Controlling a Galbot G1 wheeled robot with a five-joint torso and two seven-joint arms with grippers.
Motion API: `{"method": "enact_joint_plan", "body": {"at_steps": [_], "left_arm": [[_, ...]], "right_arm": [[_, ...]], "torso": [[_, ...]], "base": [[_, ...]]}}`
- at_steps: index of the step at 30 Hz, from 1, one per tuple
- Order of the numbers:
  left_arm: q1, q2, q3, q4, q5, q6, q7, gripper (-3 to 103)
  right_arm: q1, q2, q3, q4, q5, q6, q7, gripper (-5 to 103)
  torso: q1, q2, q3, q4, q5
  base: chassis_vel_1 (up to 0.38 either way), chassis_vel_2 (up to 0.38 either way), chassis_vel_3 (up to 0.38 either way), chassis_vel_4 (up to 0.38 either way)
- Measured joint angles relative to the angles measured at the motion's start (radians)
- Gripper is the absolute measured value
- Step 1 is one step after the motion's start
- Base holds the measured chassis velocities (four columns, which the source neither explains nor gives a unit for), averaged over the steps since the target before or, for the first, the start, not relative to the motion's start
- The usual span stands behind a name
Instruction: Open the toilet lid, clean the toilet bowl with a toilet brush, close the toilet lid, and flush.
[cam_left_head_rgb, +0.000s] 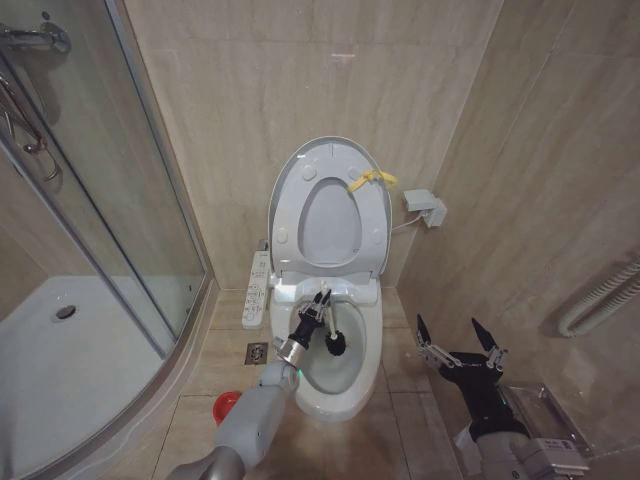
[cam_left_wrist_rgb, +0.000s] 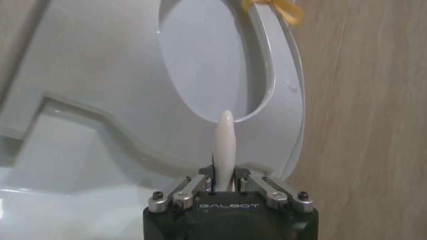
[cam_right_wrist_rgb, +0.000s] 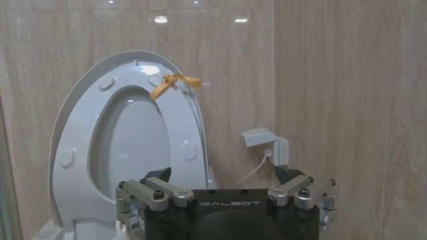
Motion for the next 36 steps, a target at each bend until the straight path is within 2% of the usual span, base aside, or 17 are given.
{"method": "enact_joint_plan", "body": {"at_steps": [3,7,11,12,15,18,20,23,24,26,27,30,34,36], "left_arm": [[-0.006,-0.003,0.027,-0.018,-0.044,0.016,-0.009,19],[-0.028,-0.003,0.028,0.011,-0.03,0.01,-0.009,19],[-0.064,-0.004,0.022,0.097,0.036,-0.029,0.015,19],[-0.064,-0.004,0.022,0.097,0.036,-0.029,0.015,19],[-0.068,0.003,0.024,0.095,0.156,-0.054,0.024,19],[-0.067,0.018,0.029,0.065,0.2,-0.055,0.023,19],[-0.062,0.026,0.039,0.034,0.191,-0.041,0.016,19],[-0.031,0.072,0.088,-0.074,0.122,0.024,-0.021,19],[-0.031,0.072,0.088,-0.074,0.122,0.024,-0.021,19],[0.001,0.116,0.113,-0.146,0.084,0.055,-0.047,19],[0.001,0.116,0.113,-0.146,0.084,0.055,-0.047,19],[0.059,0.173,0.118,-0.229,0.046,0.083,-0.072,19],[0.115,0.202,0.1,-0.291,0.026,0.095,-0.084,19],[0.179,0.227,0.078,-0.361,0.01,0.106,-0.097,19]], "right_arm": [[0.0,0.0,0.0,0.0,0.0,0.0,0.0,100],[0.0,0.0,0.0,0.0,0.0,0.0,0.0,100],[0.0,0.0,0.0,0.0,0.0,0.0,0.0,100],[0.0,0.0,0.0,0.0,0.0,0.0,0.0,100],[0.0,0.0,0.0,0.0,0.0,0.0,0.0,100],[0.0,0.0,0.0,0.0,0.0,0.0,0.0,100],[0.0,0.0,0.0,0.0,0.0,0.0,0.0,100],[0.0,0.0,0.0,0.0,0.0,0.0,0.0,100],[0.0,0.0,0.0,0.0,0.0,0.0,0.0,100],[0.0,0.0,0.0,0.0,0.0,0.0,0.0,100],[0.0,0.0,0.0,0.0,0.0,0.0,0.0,100],[0.0,0.0,0.0,0.0,0.0,0.0,0.0,100],[0.0,0.0,0.0,0.0,0.0,0.0,0.0,100],[0.0,0.0,0.0,0.0,0.0,0.0,0.0,100]], "torso": [[0.0,0.0,0.0,-0.0003,-0.0001],[0.0,0.0,0.0,-0.0001,0.0005],[0.0,0.0,0.0,0.0007,0.0011],[0.0,0.0,0.0,0.0007,0.0011],[0.0,0.0,0.0,-0.0001,-0.0002],[0.0,0.0,0.0,0.0,0.0004],[0.0,0.0,0.0,0.0003,0.0003],[0.0,0.0,0.0,0.0001,0.0003],[0.0,0.0,0.0,0.0001,0.0003],[0.0,0.0,0.0,-0.0001,0.0001],[0.0,0.0,0.0,-0.0001,0.0001],[0.0,0.0,0.0,0.0008,0.0004],[0.0,0.0,0.0,0.0004,0.0004],[0.0,0.0,0.0,0.0001,0.0001]], "base": [[0.0,0.0,0.0,0.0],[0.0,0.0,0.0,0.0],[0.0,0.0,0.0,0.0],[0.0,0.0,0.0,0.0],[0.0,0.0,0.0,0.0],[0.0,0.0,0.0,0.0],[0.0,0.0,0.0,0.0],[0.0,0.0,0.0,0.0],[0.0,0.0,0.0,0.0],[0.0,0.0,0.0,0.0],[0.0,0.0,0.0,0.0],[0.0,0.0,0.0,0.0],[0.0,0.0,0.0,0.0],[0.0,0.0,0.0,0.0]]}}
